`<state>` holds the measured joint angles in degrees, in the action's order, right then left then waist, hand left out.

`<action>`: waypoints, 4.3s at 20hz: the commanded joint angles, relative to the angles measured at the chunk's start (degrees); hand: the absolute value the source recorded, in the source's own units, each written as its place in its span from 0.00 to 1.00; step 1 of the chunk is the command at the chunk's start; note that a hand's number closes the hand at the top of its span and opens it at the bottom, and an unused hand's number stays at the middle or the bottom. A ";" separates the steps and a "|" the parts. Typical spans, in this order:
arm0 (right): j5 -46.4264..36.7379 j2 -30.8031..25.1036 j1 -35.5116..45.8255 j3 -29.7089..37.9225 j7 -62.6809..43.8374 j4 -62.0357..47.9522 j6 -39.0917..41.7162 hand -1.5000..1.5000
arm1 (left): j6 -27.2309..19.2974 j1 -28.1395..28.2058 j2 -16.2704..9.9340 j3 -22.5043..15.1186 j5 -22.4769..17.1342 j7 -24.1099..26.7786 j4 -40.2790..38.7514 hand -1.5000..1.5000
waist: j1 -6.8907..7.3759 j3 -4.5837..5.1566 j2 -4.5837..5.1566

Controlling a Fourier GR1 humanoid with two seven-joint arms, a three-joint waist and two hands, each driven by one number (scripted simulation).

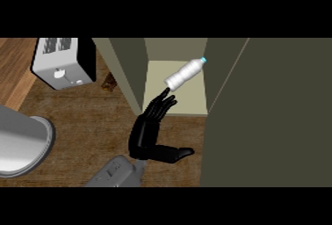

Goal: Pick up the bottled water, place it into the cabinet and close the cabinet

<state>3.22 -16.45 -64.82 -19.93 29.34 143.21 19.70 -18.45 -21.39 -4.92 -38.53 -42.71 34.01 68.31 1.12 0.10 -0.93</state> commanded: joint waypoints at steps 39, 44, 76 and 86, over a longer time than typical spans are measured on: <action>-7.83 -12.01 42.25 -21.10 -30.56 0.61 5.13 1.00 | 31.65 46.41 -46.45 14.76 -7.99 17.94 30.27 0.00 | 8.18 1.06 2.01; -4.71 -9.97 46.40 -21.47 -34.06 -1.66 3.87 1.00 | 32.18 46.69 -47.15 15.78 -8.10 18.37 30.23 0.00 | 8.77 1.08 2.38; 13.65 16.25 87.61 2.05 -49.76 -44.95 -13.96 1.00 | 38.45 47.84 -50.04 21.29 -12.34 16.70 27.65 0.00 | 6.48 0.26 2.21; 11.19 16.40 113.16 13.46 -43.41 -76.93 -15.66 1.00 | 41.97 48.61 -51.95 25.19 -15.14 15.15 28.16 0.00 | 4.81 -0.05 2.24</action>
<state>16.35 -0.41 37.40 -11.62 -16.76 79.09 6.02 19.66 27.08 -56.21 -14.54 -56.88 47.95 96.38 6.12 -0.14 0.71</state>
